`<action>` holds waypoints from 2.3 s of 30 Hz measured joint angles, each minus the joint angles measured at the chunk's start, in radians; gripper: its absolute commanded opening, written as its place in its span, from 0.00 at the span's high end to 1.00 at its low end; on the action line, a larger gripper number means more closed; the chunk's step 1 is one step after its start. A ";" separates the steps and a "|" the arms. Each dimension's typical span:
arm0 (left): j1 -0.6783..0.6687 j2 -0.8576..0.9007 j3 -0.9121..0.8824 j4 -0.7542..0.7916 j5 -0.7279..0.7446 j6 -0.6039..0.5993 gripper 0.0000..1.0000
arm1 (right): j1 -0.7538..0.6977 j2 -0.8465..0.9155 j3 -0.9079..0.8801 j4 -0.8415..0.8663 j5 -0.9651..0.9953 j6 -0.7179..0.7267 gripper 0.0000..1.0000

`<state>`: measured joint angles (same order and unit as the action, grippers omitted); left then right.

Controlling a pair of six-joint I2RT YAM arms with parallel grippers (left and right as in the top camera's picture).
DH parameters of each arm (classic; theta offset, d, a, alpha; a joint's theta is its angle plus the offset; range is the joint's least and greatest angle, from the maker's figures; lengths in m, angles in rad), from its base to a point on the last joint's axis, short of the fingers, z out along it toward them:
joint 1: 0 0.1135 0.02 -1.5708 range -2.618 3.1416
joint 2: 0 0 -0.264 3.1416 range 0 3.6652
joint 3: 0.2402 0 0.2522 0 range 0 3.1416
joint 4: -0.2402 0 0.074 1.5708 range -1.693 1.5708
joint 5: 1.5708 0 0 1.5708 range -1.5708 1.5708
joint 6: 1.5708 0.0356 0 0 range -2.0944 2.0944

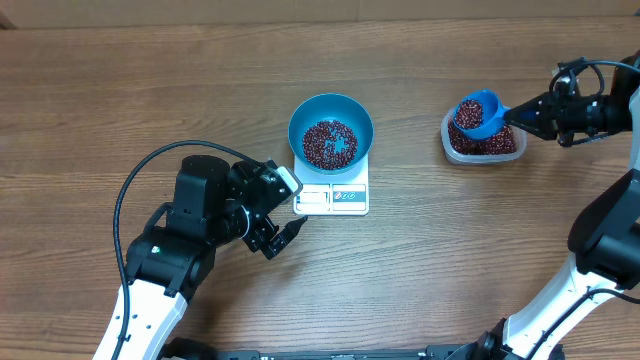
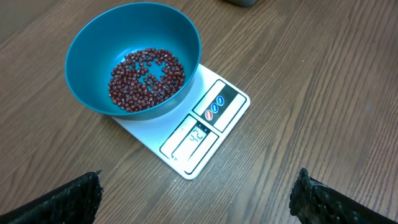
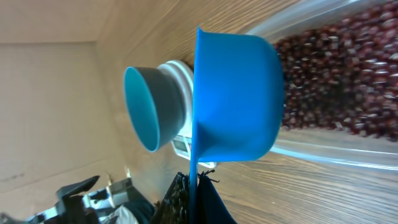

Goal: Scoop item into bowl and weigh 150g on scale
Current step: 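Lift the filled scoop with the right gripper over the teal bowl, then tip the scoop with the right gripper to pour beans into the bowl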

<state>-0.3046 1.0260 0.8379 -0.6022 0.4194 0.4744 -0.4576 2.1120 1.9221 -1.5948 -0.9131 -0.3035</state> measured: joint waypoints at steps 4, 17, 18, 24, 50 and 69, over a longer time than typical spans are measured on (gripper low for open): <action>0.000 0.000 0.000 0.000 0.000 0.000 0.00 | 0.000 0.000 0.000 -0.014 -0.031 -0.019 0.96; 0.000 0.000 0.000 0.000 0.000 0.000 0.00 | 0.008 0.000 0.014 -0.100 -0.169 -0.095 0.96; 0.000 0.000 0.000 0.000 0.000 0.000 0.00 | 0.013 0.000 0.021 -0.100 -0.181 -0.097 0.96; 0.000 0.000 0.000 0.000 0.000 0.000 0.00 | 0.086 0.000 0.051 -0.100 -0.241 -0.101 0.96; 0.000 0.000 0.000 0.000 0.000 0.000 0.00 | 0.466 -0.058 0.055 -0.044 -0.284 -0.080 0.96; 0.000 0.000 0.000 0.000 0.000 0.000 0.00 | 0.629 -0.065 0.056 0.314 0.116 0.342 0.96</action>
<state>-0.3046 1.0260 0.8379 -0.6025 0.4194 0.4744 0.1715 2.0468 1.9778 -1.2812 -0.7967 0.0387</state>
